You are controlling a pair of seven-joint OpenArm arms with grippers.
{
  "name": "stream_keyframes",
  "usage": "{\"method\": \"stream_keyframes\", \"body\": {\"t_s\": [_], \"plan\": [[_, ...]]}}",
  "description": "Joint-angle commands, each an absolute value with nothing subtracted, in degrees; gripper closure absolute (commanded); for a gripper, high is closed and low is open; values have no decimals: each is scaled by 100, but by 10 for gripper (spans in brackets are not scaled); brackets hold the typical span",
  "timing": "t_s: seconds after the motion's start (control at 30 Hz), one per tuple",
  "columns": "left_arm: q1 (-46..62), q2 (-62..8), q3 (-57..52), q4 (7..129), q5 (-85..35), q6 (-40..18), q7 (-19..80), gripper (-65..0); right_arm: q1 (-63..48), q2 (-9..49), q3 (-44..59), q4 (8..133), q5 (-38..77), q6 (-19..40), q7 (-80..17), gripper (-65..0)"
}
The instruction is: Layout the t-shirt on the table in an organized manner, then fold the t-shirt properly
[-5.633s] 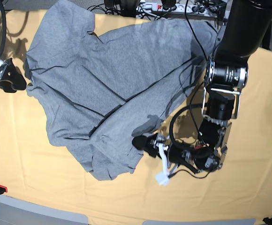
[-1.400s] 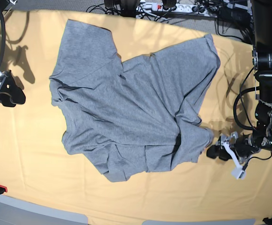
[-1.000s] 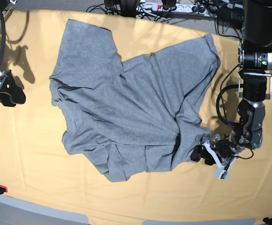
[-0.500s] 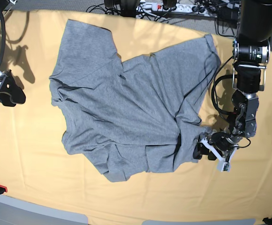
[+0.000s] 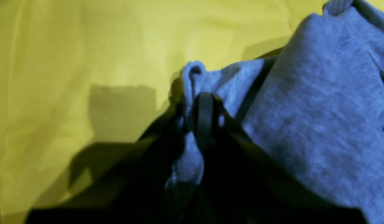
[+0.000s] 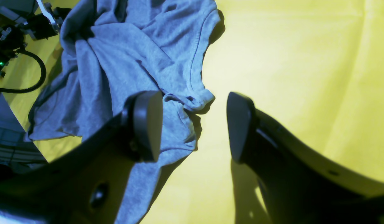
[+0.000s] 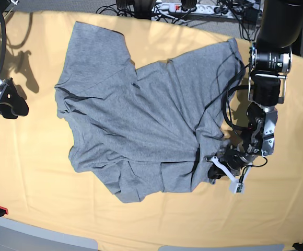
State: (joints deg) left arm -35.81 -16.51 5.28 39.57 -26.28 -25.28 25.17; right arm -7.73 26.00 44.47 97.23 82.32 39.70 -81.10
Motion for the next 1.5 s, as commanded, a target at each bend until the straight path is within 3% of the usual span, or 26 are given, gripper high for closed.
{"method": "stream_keyframes", "body": {"t_s": [0.0,0.4,0.67,0.8,0.87,1.2,1.47], "plan": [[-3726,-1669,554,3964,-2615,-2563,2978,0,-711,2733,4488,9826,8381,4000,-8000,-343],[-5129,-2353,554,3975,-2847,-2565,3830,0,-694,2733,4488,9826,8403,4000,-8000,-343],[-5365,-2790,554,3975,-3063,-2558,4086,0,-679,2733,4285,9826,8418,4000,-8000,-343],[-5301,-2976,554,3975,-2825,-2016,4298,0,-576,2733,3671,9826,8326,4000,-8000,-343],[-5284,-3061,554,3975,-2628,-1826,4335,0,-403,2733,3315,9826,7896,4000,-7985,-343],[-5282,-3378,554,3975,-2622,-1817,4552,0,521,2731,1909,9824,5280,4000,-5940,-343],[-5181,-3345,556,3972,-2779,-1848,4554,0,1295,2711,797,8978,4167,3262,-5295,-392]]}}
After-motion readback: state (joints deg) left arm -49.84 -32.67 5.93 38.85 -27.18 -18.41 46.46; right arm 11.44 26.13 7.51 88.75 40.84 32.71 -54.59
